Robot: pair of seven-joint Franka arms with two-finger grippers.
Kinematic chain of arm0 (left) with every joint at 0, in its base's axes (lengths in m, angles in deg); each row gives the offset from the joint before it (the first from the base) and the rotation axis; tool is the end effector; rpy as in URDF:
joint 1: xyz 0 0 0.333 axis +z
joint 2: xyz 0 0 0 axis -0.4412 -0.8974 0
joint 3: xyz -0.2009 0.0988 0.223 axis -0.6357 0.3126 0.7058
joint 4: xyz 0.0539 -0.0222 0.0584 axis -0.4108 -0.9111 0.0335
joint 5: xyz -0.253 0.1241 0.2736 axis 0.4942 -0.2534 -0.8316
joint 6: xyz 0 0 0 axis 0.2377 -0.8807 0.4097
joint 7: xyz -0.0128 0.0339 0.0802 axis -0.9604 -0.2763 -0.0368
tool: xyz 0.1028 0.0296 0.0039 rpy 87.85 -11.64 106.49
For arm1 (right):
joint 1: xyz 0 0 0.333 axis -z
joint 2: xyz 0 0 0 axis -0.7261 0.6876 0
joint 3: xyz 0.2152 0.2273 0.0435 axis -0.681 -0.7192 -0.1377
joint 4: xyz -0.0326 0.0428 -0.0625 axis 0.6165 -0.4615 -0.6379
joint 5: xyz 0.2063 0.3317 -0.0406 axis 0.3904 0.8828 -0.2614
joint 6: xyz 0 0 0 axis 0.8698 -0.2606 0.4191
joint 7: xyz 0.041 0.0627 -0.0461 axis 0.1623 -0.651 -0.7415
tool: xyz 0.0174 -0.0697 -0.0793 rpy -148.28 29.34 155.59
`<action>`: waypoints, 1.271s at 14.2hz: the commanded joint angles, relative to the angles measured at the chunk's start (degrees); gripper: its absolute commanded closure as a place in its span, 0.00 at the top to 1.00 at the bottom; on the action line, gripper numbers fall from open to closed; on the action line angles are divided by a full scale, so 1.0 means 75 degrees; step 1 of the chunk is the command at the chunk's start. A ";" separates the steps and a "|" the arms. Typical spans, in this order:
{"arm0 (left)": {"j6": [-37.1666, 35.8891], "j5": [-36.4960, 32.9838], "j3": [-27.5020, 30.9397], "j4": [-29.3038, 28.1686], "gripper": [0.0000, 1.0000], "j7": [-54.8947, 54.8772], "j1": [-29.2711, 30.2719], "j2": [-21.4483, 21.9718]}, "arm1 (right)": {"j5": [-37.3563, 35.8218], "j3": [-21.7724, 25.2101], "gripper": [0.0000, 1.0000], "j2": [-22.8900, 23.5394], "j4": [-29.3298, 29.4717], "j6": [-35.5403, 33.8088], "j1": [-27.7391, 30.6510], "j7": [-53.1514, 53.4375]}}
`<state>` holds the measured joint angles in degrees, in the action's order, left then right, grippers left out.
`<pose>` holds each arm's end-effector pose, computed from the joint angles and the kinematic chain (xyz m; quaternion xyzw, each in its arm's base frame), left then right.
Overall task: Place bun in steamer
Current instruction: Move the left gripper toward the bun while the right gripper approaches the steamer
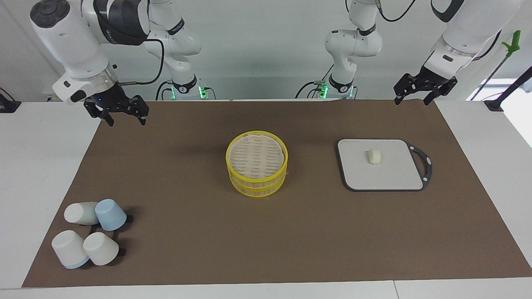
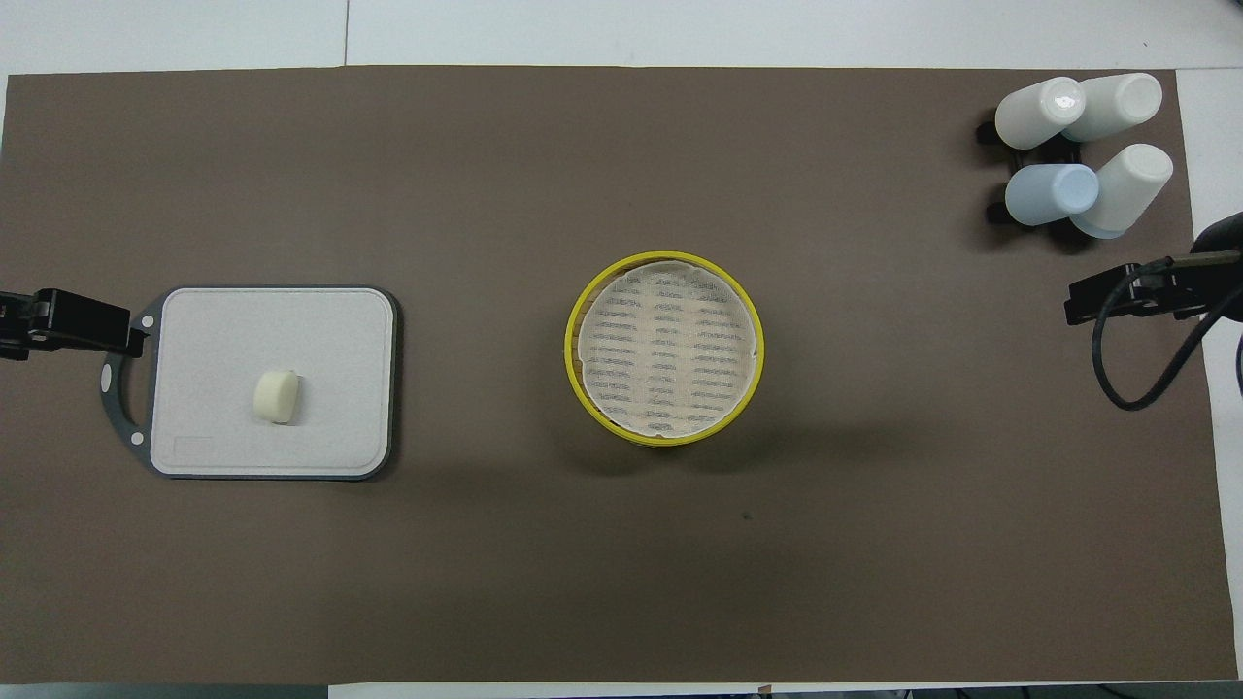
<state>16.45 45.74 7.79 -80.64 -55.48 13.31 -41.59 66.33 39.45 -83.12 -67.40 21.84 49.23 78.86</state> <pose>0.5248 -0.0219 0.6325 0.9986 -0.0335 -0.0357 0.0198 0.5490 -0.0207 0.5771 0.9996 0.0080 -0.0280 0.0057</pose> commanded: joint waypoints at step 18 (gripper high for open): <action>0.4375 -0.0153 0.0053 -0.5141 1.00 -0.0886 0.0017 0.1162 | 0.0220 -0.0324 1.00 0.2093 0.1624 0.1033 -0.2625 0.3717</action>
<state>41.76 45.56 8.24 -111.32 -59.00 13.50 -34.56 67.74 36.90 -74.32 -63.97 30.96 34.81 97.59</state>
